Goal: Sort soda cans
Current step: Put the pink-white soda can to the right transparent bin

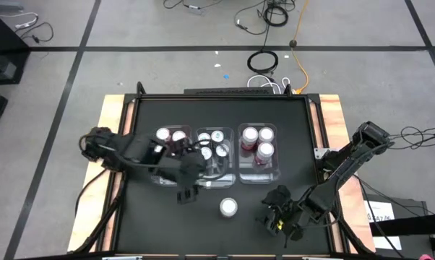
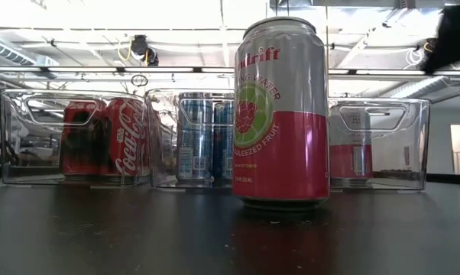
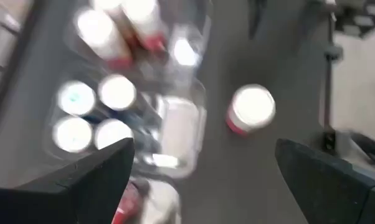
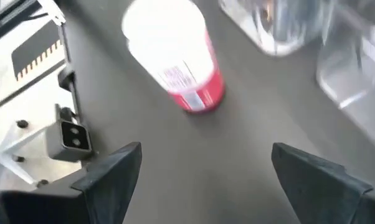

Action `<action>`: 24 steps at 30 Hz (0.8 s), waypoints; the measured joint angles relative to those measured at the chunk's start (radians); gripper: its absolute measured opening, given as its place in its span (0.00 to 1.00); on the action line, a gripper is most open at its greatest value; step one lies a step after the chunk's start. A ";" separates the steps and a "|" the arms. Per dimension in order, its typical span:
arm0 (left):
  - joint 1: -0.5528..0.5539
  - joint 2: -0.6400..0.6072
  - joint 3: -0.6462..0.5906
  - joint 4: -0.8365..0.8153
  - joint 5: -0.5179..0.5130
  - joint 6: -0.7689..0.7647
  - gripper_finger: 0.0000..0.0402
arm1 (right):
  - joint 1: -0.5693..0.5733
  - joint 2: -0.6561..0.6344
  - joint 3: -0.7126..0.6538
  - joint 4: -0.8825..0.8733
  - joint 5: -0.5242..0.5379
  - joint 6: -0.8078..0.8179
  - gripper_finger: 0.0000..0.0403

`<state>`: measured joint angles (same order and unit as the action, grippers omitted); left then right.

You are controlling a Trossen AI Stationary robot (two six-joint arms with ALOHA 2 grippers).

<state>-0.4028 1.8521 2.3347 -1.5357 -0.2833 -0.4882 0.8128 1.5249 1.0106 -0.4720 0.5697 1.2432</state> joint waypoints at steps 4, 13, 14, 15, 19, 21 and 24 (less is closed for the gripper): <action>-0.098 -0.066 -0.083 0.038 -0.187 -0.029 0.99 | -0.051 0.000 0.114 -0.101 0.000 -0.129 0.87; -0.202 -0.320 -0.649 0.456 -0.249 -0.011 0.99 | -0.172 0.007 0.387 -0.231 0.001 -0.333 0.87; -0.202 -0.365 -0.738 0.540 -0.225 0.009 0.99 | -0.183 0.012 0.412 -0.235 0.000 -0.340 0.87; -0.200 -0.414 -0.828 0.618 -0.205 0.025 0.99 | -0.197 0.021 0.436 -0.235 -0.007 -0.342 0.87; -0.173 -0.632 -1.154 0.895 -0.130 0.059 0.99 | -0.251 0.085 0.520 -0.262 -0.090 -0.339 0.87; -0.159 -0.752 -1.297 0.998 -0.102 0.080 0.99 | -0.276 0.143 0.580 -0.310 -0.124 -0.331 0.87; -0.131 -0.927 -1.477 1.109 -0.062 0.108 0.99 | -0.312 0.257 0.708 -0.452 -0.197 -0.296 0.87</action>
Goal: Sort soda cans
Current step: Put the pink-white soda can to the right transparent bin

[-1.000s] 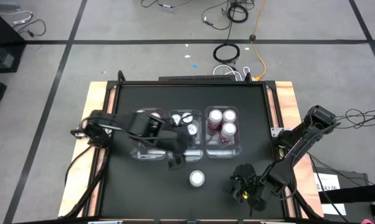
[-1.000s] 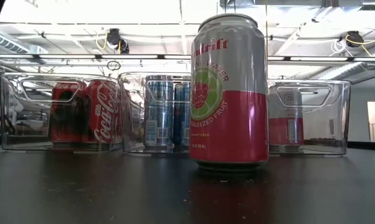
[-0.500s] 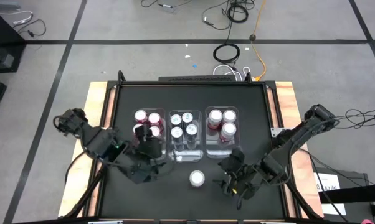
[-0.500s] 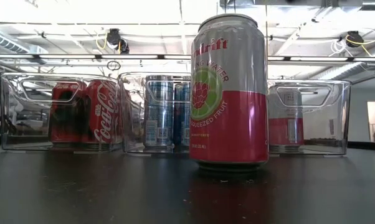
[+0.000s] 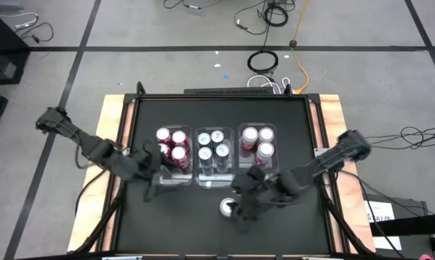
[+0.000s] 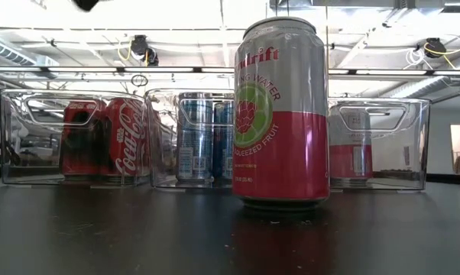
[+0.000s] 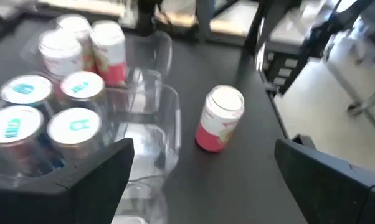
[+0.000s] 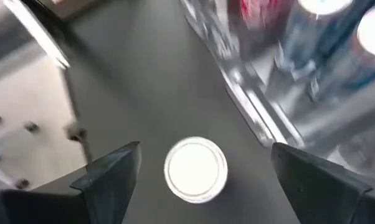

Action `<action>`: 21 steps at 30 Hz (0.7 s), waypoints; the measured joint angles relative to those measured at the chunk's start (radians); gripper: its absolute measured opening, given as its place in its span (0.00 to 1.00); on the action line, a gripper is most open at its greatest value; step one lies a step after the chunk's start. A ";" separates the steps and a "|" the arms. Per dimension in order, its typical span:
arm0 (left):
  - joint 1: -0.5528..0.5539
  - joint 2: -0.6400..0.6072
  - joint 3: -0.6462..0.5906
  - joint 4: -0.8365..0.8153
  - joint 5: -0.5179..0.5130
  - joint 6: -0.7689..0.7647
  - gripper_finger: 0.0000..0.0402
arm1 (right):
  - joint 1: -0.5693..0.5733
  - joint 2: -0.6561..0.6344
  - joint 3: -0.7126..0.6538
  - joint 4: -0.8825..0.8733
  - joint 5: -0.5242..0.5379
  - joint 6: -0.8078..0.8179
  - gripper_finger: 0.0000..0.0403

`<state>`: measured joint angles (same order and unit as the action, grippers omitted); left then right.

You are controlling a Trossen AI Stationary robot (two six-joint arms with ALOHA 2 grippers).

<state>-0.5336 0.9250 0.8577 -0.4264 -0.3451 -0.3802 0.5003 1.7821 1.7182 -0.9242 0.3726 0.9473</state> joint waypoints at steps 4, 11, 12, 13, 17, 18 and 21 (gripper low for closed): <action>0.047 -0.213 -0.168 0.074 0.019 0.067 0.99 | -0.032 0.147 0.196 -0.181 -0.055 0.035 0.87; 0.211 -0.432 -0.324 0.124 0.109 0.198 0.99 | -0.057 0.300 0.459 -0.232 -0.062 0.031 0.87; 0.240 -0.448 -0.339 0.125 0.143 0.219 0.99 | -0.062 0.310 0.478 -0.232 -0.062 0.034 0.87; 0.270 -0.464 -0.354 0.126 0.180 0.236 0.99 | -0.068 0.316 0.490 -0.232 -0.061 0.038 0.87; 0.383 -0.539 -0.415 0.127 0.326 0.279 0.99 | -0.085 0.329 0.495 -0.259 -0.074 0.114 0.87; 0.409 -0.562 -0.432 0.133 0.355 0.285 0.99 | -0.089 0.330 0.495 -0.277 -0.089 0.135 0.87; 0.467 -0.639 -0.482 0.135 0.402 0.285 0.99 | -0.095 0.326 0.495 -0.327 -0.112 0.193 0.87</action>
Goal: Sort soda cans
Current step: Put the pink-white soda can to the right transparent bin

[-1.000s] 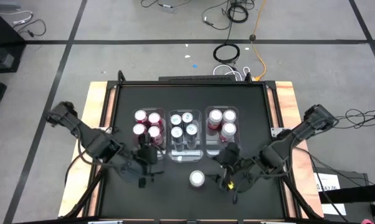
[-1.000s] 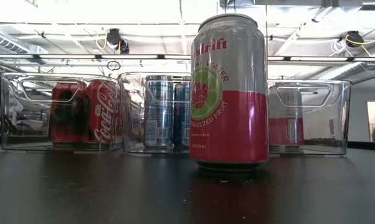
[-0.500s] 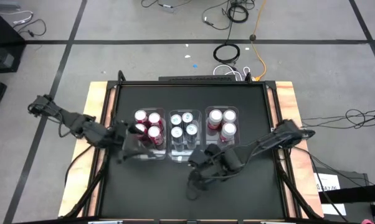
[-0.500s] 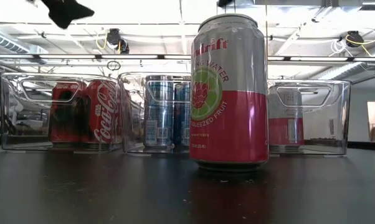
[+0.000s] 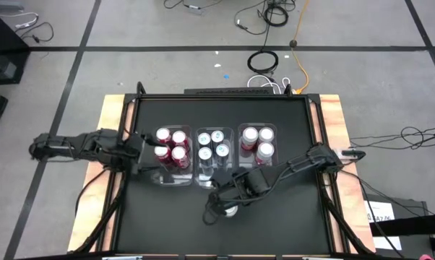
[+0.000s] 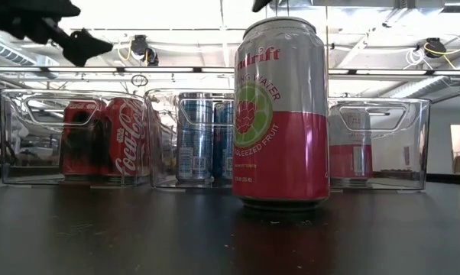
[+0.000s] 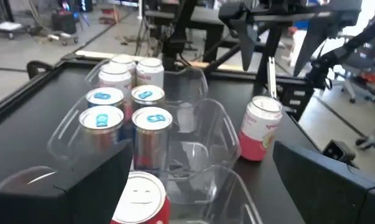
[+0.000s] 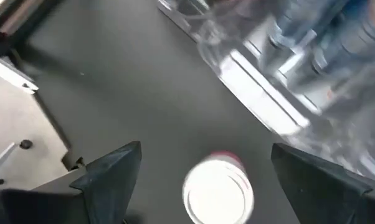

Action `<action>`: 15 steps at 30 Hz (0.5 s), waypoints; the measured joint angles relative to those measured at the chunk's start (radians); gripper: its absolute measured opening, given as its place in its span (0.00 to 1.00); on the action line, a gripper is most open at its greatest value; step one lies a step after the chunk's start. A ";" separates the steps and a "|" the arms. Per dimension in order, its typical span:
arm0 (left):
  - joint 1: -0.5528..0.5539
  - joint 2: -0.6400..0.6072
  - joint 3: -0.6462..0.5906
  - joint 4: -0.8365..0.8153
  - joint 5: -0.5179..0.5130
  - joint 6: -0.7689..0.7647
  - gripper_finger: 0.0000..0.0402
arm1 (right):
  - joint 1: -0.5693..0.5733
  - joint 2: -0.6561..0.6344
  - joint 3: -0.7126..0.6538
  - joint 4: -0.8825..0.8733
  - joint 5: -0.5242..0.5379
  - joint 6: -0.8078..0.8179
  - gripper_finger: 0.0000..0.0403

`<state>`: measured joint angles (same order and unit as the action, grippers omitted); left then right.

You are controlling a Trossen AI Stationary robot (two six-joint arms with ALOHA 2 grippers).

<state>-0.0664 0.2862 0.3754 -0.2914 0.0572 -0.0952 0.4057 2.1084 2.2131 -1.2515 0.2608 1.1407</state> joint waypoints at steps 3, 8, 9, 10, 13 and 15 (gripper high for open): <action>0.025 -0.078 -0.056 0.022 0.018 -0.001 0.99 | 0.000 -0.002 0.000 -0.050 -0.004 0.052 0.87; 0.028 -0.194 -0.121 0.022 0.013 -0.003 0.99 | 0.001 -0.003 0.000 -0.084 -0.060 0.103 0.87; 0.028 -0.215 -0.135 0.020 0.001 -0.003 0.99 | 0.002 -0.003 0.000 -0.085 -0.061 0.111 0.87; 0.028 -0.236 -0.149 0.020 -0.013 -0.004 0.99 | 0.002 -0.003 0.000 -0.086 -0.060 0.117 0.87; 0.028 -0.286 -0.199 0.026 -0.095 -0.025 0.99 | 0.002 -0.003 0.000 -0.087 -0.060 0.135 0.87; 0.028 -0.286 -0.225 0.024 -0.139 -0.029 0.99 | 0.002 -0.003 0.000 -0.086 -0.059 0.139 0.87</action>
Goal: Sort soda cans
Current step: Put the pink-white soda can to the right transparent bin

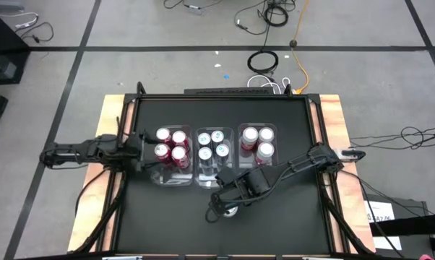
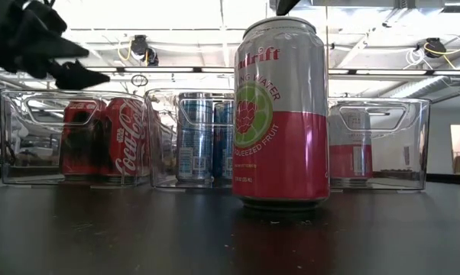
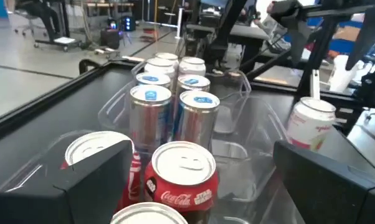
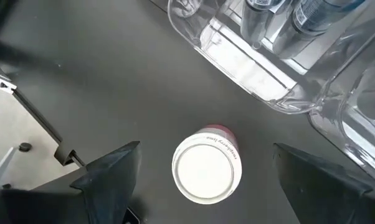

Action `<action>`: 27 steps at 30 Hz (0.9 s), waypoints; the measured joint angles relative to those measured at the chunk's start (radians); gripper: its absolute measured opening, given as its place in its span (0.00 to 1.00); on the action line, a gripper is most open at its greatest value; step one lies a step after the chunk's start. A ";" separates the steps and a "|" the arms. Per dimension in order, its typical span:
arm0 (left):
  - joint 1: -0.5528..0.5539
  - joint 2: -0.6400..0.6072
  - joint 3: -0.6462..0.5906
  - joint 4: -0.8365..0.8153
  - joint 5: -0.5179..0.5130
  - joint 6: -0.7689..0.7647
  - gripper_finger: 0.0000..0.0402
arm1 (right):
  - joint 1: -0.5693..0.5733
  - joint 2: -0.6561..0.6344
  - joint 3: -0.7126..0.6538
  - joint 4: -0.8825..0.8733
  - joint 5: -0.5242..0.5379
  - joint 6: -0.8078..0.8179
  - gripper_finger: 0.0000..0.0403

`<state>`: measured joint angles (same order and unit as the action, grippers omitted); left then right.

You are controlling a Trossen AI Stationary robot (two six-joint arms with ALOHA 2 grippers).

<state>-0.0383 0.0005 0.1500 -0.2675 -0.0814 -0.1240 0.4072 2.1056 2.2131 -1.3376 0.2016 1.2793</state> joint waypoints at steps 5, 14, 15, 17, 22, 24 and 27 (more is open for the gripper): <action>0.000 0.000 -0.073 0.090 -0.006 0.005 0.99 | 0.000 0.000 0.000 -0.018 0.000 0.001 0.87; 0.000 0.000 -0.114 0.218 0.000 0.073 0.99 | 0.000 0.000 0.000 -0.080 -0.059 0.021 0.87; 0.000 0.000 -0.114 0.217 0.004 0.078 0.99 | -0.001 0.000 0.000 -0.086 -0.069 0.027 0.87; 0.000 0.000 -0.114 0.215 0.021 0.078 0.99 | -0.002 0.000 0.000 -0.087 -0.077 0.047 0.87; 0.000 0.000 -0.114 0.212 0.026 0.078 0.99 | -0.012 0.006 0.000 -0.044 -0.121 0.072 0.87; 0.000 0.000 -0.114 0.212 0.026 0.078 0.99 | -0.013 0.015 -0.002 -0.041 -0.125 0.093 0.87; 0.000 0.000 -0.114 0.211 0.026 0.078 0.99 | -0.010 0.032 -0.002 -0.028 -0.138 0.125 0.87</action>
<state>-0.0387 0.0006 0.0357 -0.0563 -0.0555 -0.0456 0.3970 2.1371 2.2116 -1.3661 0.0638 1.4040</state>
